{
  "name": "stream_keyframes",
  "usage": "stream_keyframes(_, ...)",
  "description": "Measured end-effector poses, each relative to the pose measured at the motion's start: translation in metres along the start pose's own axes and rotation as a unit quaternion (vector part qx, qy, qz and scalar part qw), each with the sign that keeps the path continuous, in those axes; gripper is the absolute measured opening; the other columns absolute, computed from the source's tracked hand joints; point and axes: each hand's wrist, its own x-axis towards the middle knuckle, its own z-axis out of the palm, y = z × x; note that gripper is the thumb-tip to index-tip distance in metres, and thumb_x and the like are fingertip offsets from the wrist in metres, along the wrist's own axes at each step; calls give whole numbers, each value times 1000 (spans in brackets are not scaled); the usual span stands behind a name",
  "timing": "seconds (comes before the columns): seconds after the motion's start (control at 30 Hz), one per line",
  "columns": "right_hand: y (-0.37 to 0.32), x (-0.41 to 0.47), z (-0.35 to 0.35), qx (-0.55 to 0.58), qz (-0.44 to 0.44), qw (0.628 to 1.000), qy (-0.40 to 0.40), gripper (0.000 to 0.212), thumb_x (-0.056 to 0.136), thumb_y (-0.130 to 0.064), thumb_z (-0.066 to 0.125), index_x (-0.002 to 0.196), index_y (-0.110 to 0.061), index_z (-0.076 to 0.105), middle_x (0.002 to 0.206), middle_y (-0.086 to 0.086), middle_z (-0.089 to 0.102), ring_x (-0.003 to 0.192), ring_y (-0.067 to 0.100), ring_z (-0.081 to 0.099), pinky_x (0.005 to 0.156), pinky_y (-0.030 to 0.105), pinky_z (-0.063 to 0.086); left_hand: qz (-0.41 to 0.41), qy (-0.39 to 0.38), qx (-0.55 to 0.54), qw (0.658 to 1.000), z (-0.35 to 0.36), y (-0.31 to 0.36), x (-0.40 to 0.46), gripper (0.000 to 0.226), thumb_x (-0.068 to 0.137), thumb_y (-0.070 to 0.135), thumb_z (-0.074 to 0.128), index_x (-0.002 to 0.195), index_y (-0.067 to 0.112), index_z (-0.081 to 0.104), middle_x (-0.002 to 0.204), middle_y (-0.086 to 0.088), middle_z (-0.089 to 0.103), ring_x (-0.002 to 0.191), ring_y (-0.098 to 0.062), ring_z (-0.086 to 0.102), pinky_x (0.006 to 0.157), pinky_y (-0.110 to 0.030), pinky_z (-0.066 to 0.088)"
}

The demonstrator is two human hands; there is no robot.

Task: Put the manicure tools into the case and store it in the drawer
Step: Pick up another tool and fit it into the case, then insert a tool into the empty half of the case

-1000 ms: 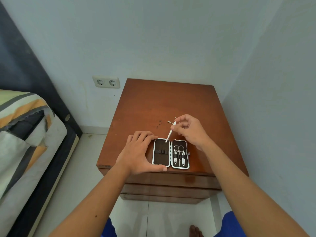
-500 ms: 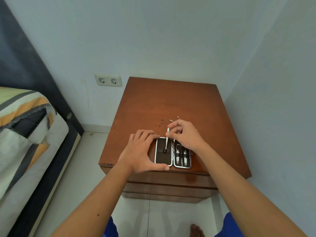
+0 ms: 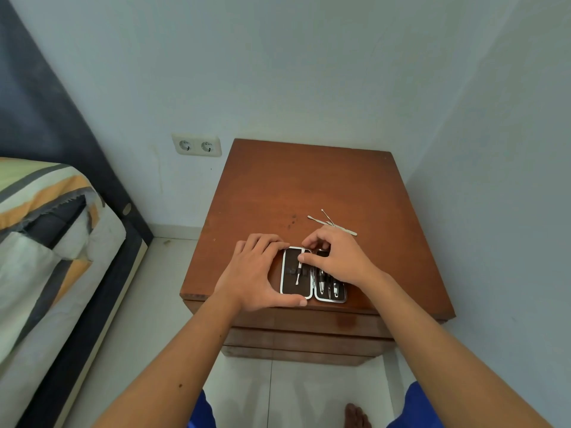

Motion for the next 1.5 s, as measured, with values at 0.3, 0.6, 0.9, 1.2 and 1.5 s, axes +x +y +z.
stream_keyframes(0.3,-7,-17,1,-76,-45,996,-28,67,67,-65,85,125,-37,67,114,-14,54,115,12,44,106,36,39,7,9,-4,1000,1,-1,-1,118,59,107,56,147,28,52,144,14,48,135,-13,40,111,-40,36)
stream_keyframes(0.6,-2,-24,1,-109,-72,991,-37,84,63,-80,76,136,-42,61,118,-18,49,116,12,41,111,41,37,9,21,-2,1000,3,-1,-1,119,59,107,56,147,26,54,144,13,50,135,-14,42,110,-41,37)
stream_keyframes(0.9,1,-28,3,-120,-86,989,-31,74,65,-84,71,126,-41,65,120,-17,49,119,14,41,111,41,36,10,17,4,1000,3,-1,-1,121,60,109,52,148,26,52,145,13,49,136,-13,41,111,-41,37)
stream_keyframes(1.2,8,20,-20,-57,-13,994,91,17,90,-36,77,105,-29,77,100,-13,66,97,13,57,89,34,45,4,13,2,1000,2,-1,-1,121,58,108,56,149,28,51,146,14,48,137,-12,39,113,-42,36)
stream_keyframes(1.5,11,55,-29,-216,37,974,56,12,97,-32,69,91,-28,78,96,-7,66,106,29,52,93,43,44,0,3,3,1000,1,-1,0,121,58,109,55,149,30,49,148,15,46,139,-11,37,115,-42,34)
